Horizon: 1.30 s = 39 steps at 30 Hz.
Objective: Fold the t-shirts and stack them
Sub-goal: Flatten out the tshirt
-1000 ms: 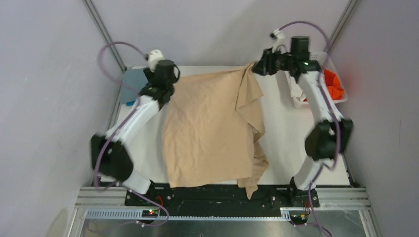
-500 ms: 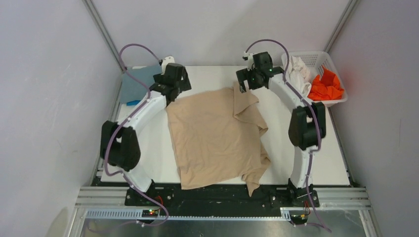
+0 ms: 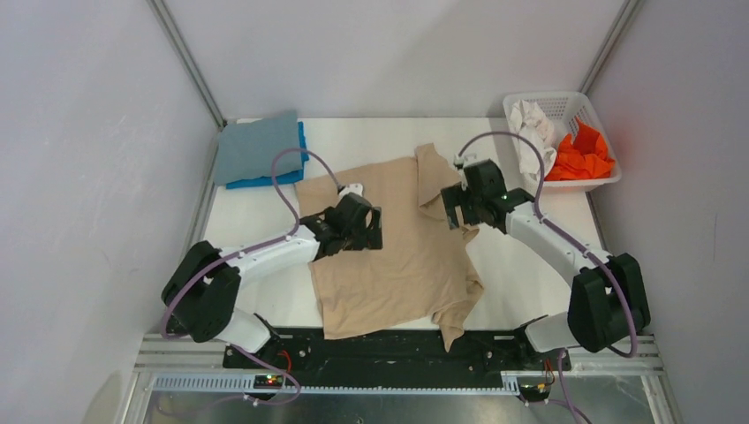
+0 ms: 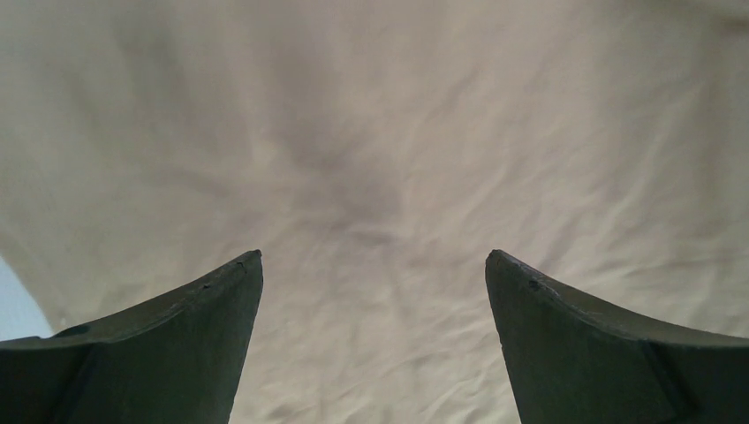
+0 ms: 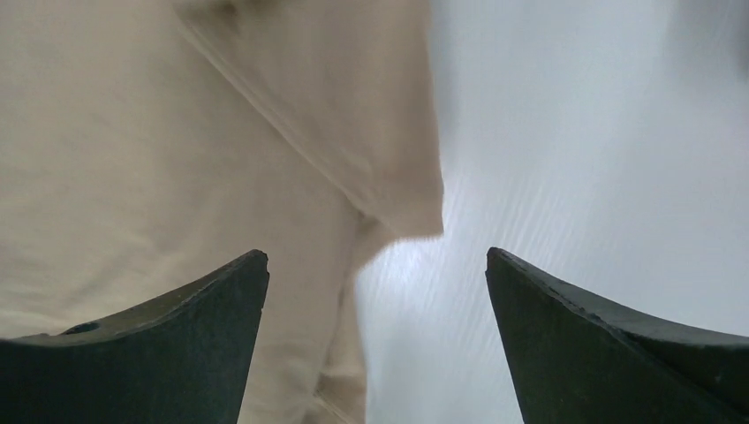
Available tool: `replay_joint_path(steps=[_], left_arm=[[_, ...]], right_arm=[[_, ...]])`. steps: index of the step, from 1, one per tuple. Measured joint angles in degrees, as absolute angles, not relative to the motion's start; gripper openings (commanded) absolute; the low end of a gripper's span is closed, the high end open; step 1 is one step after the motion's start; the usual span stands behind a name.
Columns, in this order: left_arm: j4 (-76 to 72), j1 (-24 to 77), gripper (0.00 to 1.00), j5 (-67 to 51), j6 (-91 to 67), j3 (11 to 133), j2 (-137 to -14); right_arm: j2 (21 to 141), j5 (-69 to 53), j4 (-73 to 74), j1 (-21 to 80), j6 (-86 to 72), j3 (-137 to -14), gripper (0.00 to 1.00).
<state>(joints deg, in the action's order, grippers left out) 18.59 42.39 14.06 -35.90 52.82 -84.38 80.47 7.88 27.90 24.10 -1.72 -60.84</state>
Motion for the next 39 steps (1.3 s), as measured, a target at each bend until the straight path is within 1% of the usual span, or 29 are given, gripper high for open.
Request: replay_joint_path(steps=[3, 6, 7, 8, 9, 11, 13, 14, 16, 17, 18, 19, 20, 21, 22, 23, 27, 30, 32, 34, 35, 36, 38, 39], left_arm=[[18.26, 42.46, 1.00, 13.96, -37.58, 48.05, -84.42], [18.06, 42.39, 1.00, 14.61, -38.63, 45.43, -85.34], [17.74, 42.35, 1.00, 14.90, -38.94, 44.84, -86.19], [17.52, 42.22, 1.00, 15.03, -39.09, 44.51, -86.78], [17.08, 42.02, 1.00, 15.62, -39.05, 44.10, -87.39], [15.88, 41.43, 1.00, 16.05, -39.27, 43.81, -87.44], [14.61, 40.03, 1.00, 16.36, -39.57, 43.35, -87.37], [13.10, 37.52, 1.00, 16.78, -39.59, 42.92, -87.33], [12.64, 36.53, 1.00, 16.93, -39.55, 42.78, -87.33], [12.45, 35.94, 1.00, 16.95, -39.51, 42.72, -87.33], [12.27, 35.40, 1.00, 16.95, -39.46, 42.70, -87.33], [12.10, 34.72, 1.00, 16.97, -39.44, 42.68, -87.33], [11.99, 34.15, 1.00, 16.97, -39.44, 42.68, -87.33], [11.88, 33.58, 1.00, 17.02, -39.40, 42.63, -87.33], [11.84, 33.01, 1.00, 17.08, -39.24, 42.63, -87.33], [11.84, 32.60, 1.00, 17.19, -39.03, 42.61, -87.33], [11.20, 29.85, 1.00, 17.28, -38.72, 42.26, -87.24], [10.33, 26.17, 1.00, 17.26, -38.52, 41.12, -86.30], [10.11, 23.53, 1.00, 17.12, -38.48, 40.38, -85.58], [10.02, 21.34, 1.00, 16.73, -38.35, 40.14, -85.32], [9.93, 20.45, 1.00, 16.38, -38.13, 40.16, -85.32], [9.91, 19.79, 1.00, 15.97, -37.91, 40.21, -85.32], [9.96, 19.25, 1.00, 15.22, -37.43, 40.40, -85.45], [10.04, 19.14, 1.00, 14.90, -37.15, 40.56, -85.54]], right_arm=[[80.71, 9.93, 29.80, 23.55, -1.96, -55.22, 0.90], [81.60, 11.29, 31.05, 22.92, -1.32, -53.58, 0.76], [82.08, 11.55, 30.87, 22.68, -0.62, -53.58, 0.74], [82.59, 11.62, 30.35, 22.55, 0.19, -53.58, 0.70], [83.18, 11.62, 29.74, 22.35, 1.21, -53.58, 0.68], [84.84, 11.44, 27.97, 21.85, 3.11, -53.58, 0.59], [87.13, 10.63, 25.50, 21.10, 4.89, -53.58, 0.56], [90.59, 9.67, 23.03, 20.29, 6.44, -53.67, 0.54], [91.74, 9.10, 22.70, 20.03, 7.09, -53.93, 0.49], [92.60, 8.49, 22.22, 19.88, 7.62, -54.28, 0.40], [93.71, 7.68, 21.76, 19.70, 7.94, -54.98, 0.34], [94.87, 6.66, 21.19, 19.44, 8.40, -55.79, 0.20], [95.90, 5.41, 20.51, 19.20, 8.62, -56.62, 0.15], [96.57, 4.27, 19.90, 18.98, 8.91, -57.23, 0.05], [97.03, 2.74, 19.16, 18.85, 8.64, -57.76, 0.01], [97.10, 1.74, 18.72, 18.63, 8.73, -57.91, 0.00], [97.01, -1.72, 19.31, 16.27, 5.89, -59.27, 0.00], [96.23, -4.95, 23.86, 10.57, 1.15, -61.34, 0.00], [95.72, -6.63, 26.83, 5.67, -1.30, -62.81, 0.04], [95.48, -7.40, 29.43, 1.26, -3.05, -64.05, 0.18], [95.46, -7.40, 30.61, -0.56, -3.51, -64.58, 0.40], [95.46, -7.03, 31.79, -2.00, -3.88, -65.04, 0.58], [95.46, -5.19, 33.74, -2.94, -4.62, -66.06, 0.69], [95.46, -3.99, 34.70, -2.98, -4.75, -66.92, 0.71]])
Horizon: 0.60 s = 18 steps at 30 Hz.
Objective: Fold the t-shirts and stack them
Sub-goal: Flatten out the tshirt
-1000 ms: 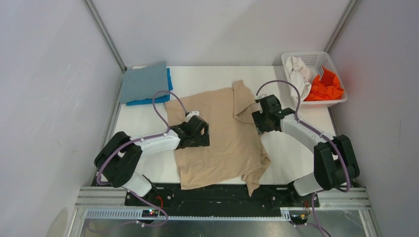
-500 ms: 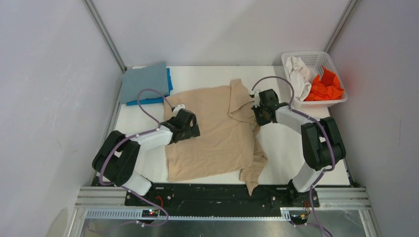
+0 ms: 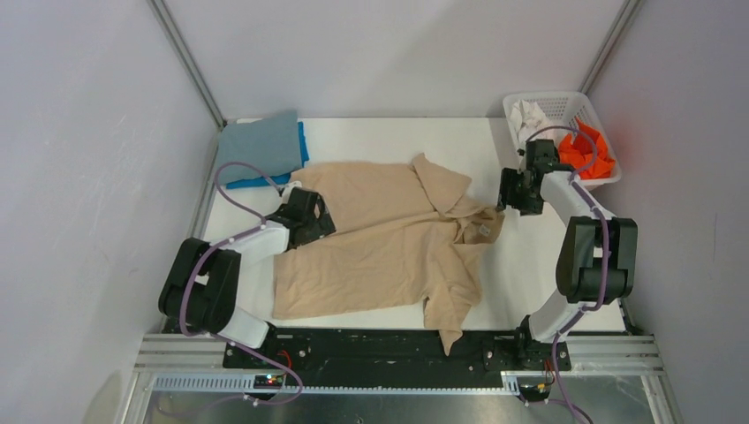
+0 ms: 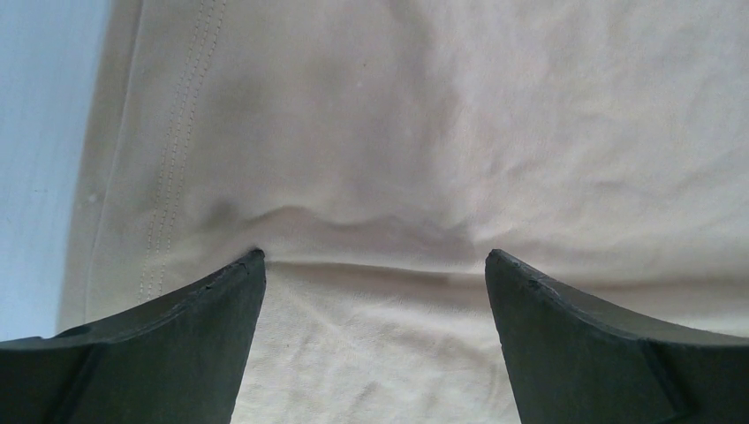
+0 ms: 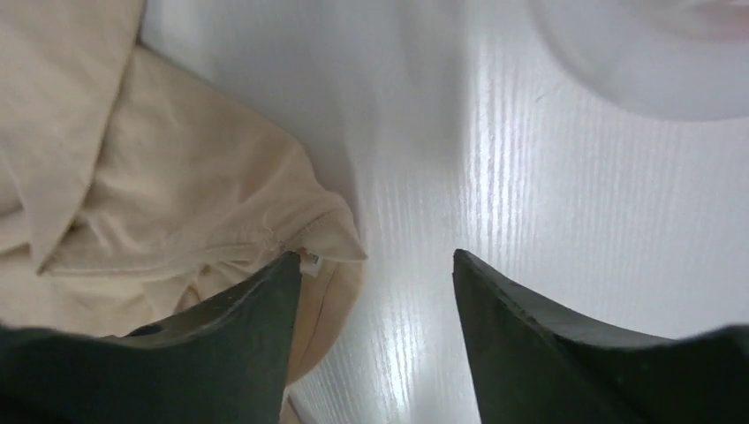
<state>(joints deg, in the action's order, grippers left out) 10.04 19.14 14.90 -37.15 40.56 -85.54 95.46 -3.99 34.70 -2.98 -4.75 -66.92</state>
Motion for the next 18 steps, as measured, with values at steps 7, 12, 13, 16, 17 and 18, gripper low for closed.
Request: replay_joint_path(steps=[7, 12, 13, 16, 17, 18], left_arm=[[10.90, 18.81, 1.00, 13.41, -35.73, 41.34, -85.84], [11.27, 18.59, 1.00, 12.67, -35.09, 41.60, -86.00], [11.31, 18.59, 1.00, 12.60, -34.94, 41.63, -86.02], [11.38, 18.59, 1.00, 12.32, -34.50, 41.67, -86.02], [11.38, 18.59, 1.00, 12.29, -34.44, 41.67, -86.02], [11.40, 18.59, 1.00, 12.27, -34.41, 41.69, -86.02]], right_arm=[[93.36, 6.31, 35.59, 5.34, -4.49, -71.88, 0.99], [92.66, 9.72, 31.09, 22.33, 0.67, -72.53, 0.99], [93.30, 10.22, 30.17, 24.64, 1.85, -72.69, 0.98], [97.89, 13.06, 28.12, 31.35, 6.07, -75.02, 0.87], [99.50, 13.47, 27.97, 32.03, 6.55, -75.81, 0.85], [101.45, 14.31, 28.32, 32.45, 7.16, -76.97, 0.80]])
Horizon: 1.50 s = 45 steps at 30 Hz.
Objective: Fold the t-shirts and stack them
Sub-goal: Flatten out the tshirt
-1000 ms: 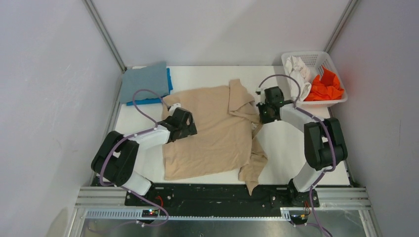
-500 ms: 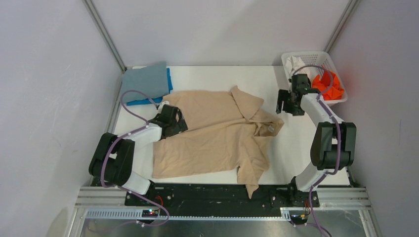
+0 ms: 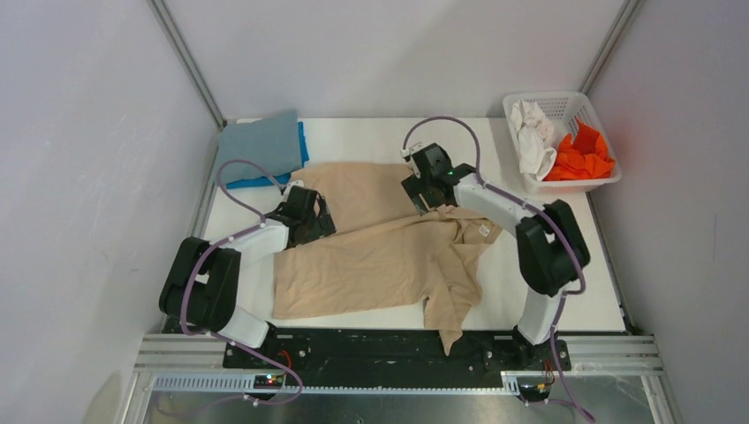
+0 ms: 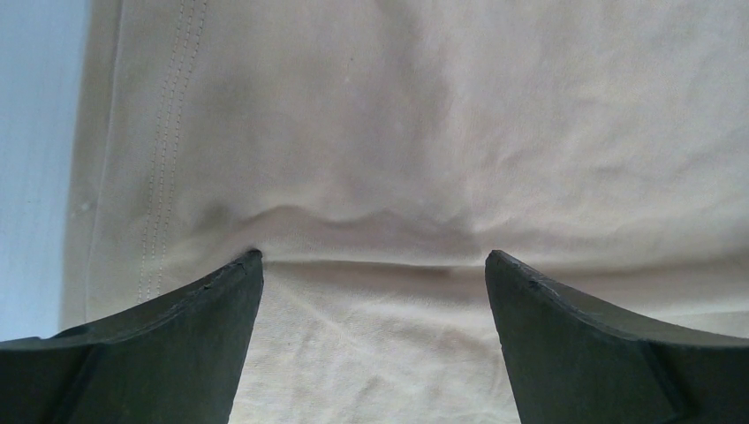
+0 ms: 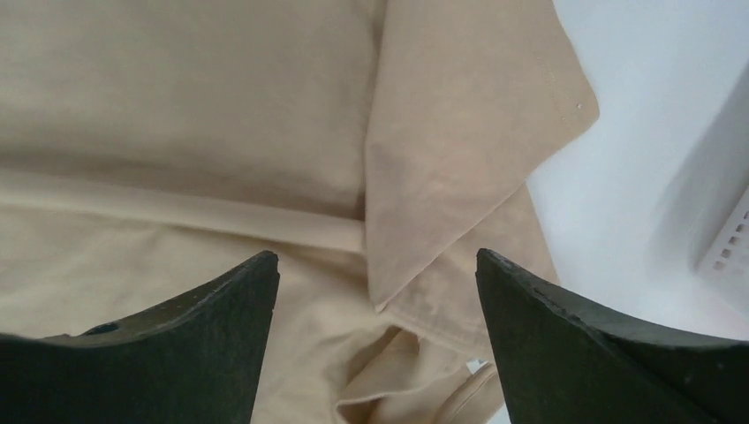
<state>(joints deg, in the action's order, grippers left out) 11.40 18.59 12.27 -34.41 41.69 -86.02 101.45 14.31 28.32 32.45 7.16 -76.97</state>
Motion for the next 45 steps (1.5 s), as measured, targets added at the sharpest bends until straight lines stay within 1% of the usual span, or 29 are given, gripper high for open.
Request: replay_joint_path(steps=[1, 2, 3, 5, 6, 8, 9, 10, 11, 13, 19, 23, 25, 26, 27, 28, 29, 30, 31, 32, 34, 36, 37, 40, 45], left_arm=[[11.40, 18.57, 1.00, 12.27, -34.39, 41.69, -86.02], [11.42, 18.57, 1.00, 12.25, -34.39, 41.69, -86.02], [11.42, 18.57, 1.00, 12.27, -34.35, 41.69, -86.02], [11.44, 18.57, 1.00, 12.25, -34.20, 41.69, -86.02], [11.42, 18.57, 1.00, 12.25, -34.13, 41.69, -86.02], [11.44, 18.55, 1.00, 12.25, -34.00, 41.69, -86.02], [11.44, 18.57, 1.00, 12.25, -34.00, 41.69, -86.02], [11.44, 18.55, 1.00, 12.25, -33.98, 41.69, -86.02], [11.44, 18.55, 1.00, 12.25, -33.98, 41.69, -86.02], [11.44, 18.55, 1.00, 12.25, -33.98, 41.69, -86.02], [11.44, 18.55, 1.00, 12.27, -33.95, 41.69, -86.02], [11.84, 18.55, 1.00, 12.27, -33.95, 42.13, -86.32], [12.29, 18.55, 1.00, 12.29, -33.93, 42.76, -86.87], [12.53, 18.55, 1.00, 12.32, -33.89, 43.13, -87.20], [12.73, 18.55, 1.00, 12.32, -33.85, 43.53, -87.55], [12.88, 18.55, 1.00, 12.34, -33.80, 44.01, -88.01], [13.04, 18.55, 1.00, 12.40, -33.67, 44.47, -88.44], [13.15, 18.52, 1.00, 12.45, -33.50, 44.97, -88.95], [13.41, 18.52, 1.00, 12.45, -33.43, 45.39, -89.23], [13.76, 18.50, 1.00, 12.43, -33.41, 46.00, -89.67], [14.35, 18.46, 1.00, 12.32, -33.41, 46.63, -90.02], [14.81, 18.44, 1.00, 12.08, -33.41, 46.94, -90.02], [14.98, 18.44, 1.00, 11.84, -33.41, 47.09, -90.00], [15.84, 18.46, 1.00, 11.07, -33.47, 47.35, -88.40], [15.55, 19.64, 1.00, 9.85, -34.44, 45.34, -78.35]], right_arm=[[103.22, 14.90, 28.42, 32.45, 7.46, -77.82, 0.78], [104.99, 15.81, 28.64, 32.27, 7.64, -78.52, 0.70], [106.48, 16.45, 28.80, 31.94, 7.70, -78.81, 0.67], [108.60, 17.23, 29.76, 31.16, 7.66, -78.89, 0.53], [109.34, 17.23, 30.37, 30.76, 7.46, -78.89, 0.51], [110.39, 16.86, 31.77, 29.76, 6.59, -78.89, 0.42], [110.52, 16.47, 32.18, 29.36, 6.26, -78.89, 0.31], [110.65, 15.79, 32.53, 28.91, 5.89, -78.89, 0.25], [110.74, 15.14, 32.64, 28.45, 5.63, -78.89, 0.15], [110.91, 14.13, 32.53, 27.44, 4.58, -78.89, 0.08], [111.04, 9.93, 31.77, 23.09, 1.34, -80.64, 0.03], [113.43, 6.63, 30.94, 17.28, -0.54, -87.79, 0.03], [117.36, 6.04, 29.04, 14.11, -0.64, -94.02, 0.10], [119.59, 6.15, 28.67, 12.93, -0.62, -97.10, 0.29], [121.93, 6.57, 28.40, 11.79, -0.62, -100.49, 0.42], [125.49, 7.44, 28.10, 10.55, -0.30, -105.25, 0.68], [127.46, 8.25, 27.79, 9.96, -0.80, -107.85, 0.76], [130.28, 9.39, 28.71, 9.34, -0.51, -111.92, 0.91], [132.20, 10.20, 29.54, 9.06, -0.54, -115.04, 0.97], [133.97, 10.76, 30.33, 8.91, -0.45, -118.10, 0.98], [134.54, 11.68, 32.01, 9.19, -0.16, -120.44, 0.99], [132.55, 12.84, 33.34, 10.13, -0.03, -120.09, 0.99], [130.37, 13.56, 32.91, 10.83, -0.12, -118.06, 0.99], [117.49, 14.76, 32.32, 14.31, -3.51, -104.20, 1.00], [86.59, 9.23, 30.02, 19.51, -15.99, -74.72, 0.99]])
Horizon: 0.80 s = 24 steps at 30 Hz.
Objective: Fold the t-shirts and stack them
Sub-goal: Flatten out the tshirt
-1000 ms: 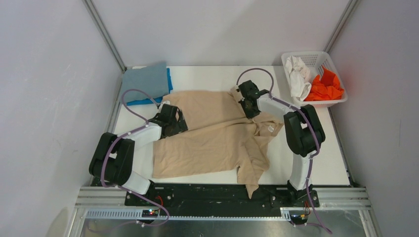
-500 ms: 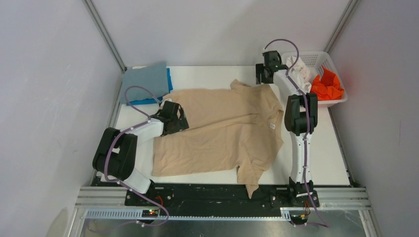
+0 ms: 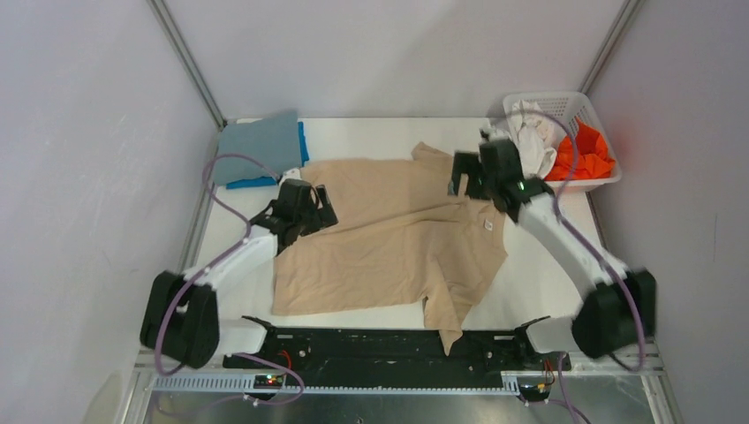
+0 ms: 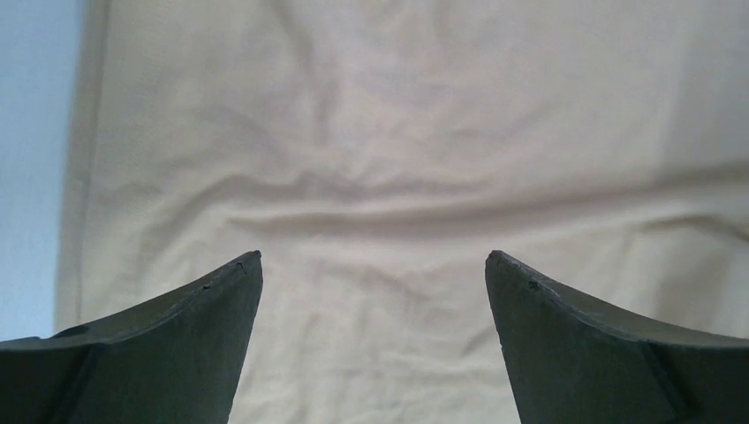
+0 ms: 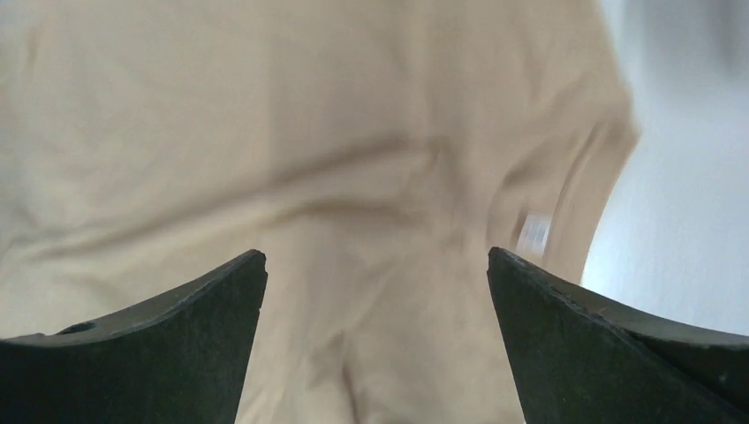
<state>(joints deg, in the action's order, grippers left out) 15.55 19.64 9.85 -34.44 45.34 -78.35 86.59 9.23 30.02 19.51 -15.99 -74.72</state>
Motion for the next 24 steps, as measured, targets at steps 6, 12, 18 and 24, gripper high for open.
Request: replay_joint_path(steps=[6, 12, 18, 24], left_arm=[[14.83, 25.61, 1.00, 8.64, -38.19, 34.83, -64.25], [16.49, 29.04, 1.00, 8.23, -42.06, 25.43, -60.49], [15.75, 29.08, 1.00, 10.31, -44.12, 23.77, -60.25], [11.99, 24.45, 1.00, 11.84, -44.58, 25.71, -65.63]], right_arm=[[64.31, 2.48, 28.36, 26.89, -29.12, -44.88, 0.99], [63.31, -5.43, 26.61, 28.56, -37.15, -29.39, 1.00], [66.37, -8.56, 21.47, 23.97, -39.13, -29.71, 0.99], [73.80, -13.26, 16.62, 13.21, -37.80, -33.45, 0.99]])
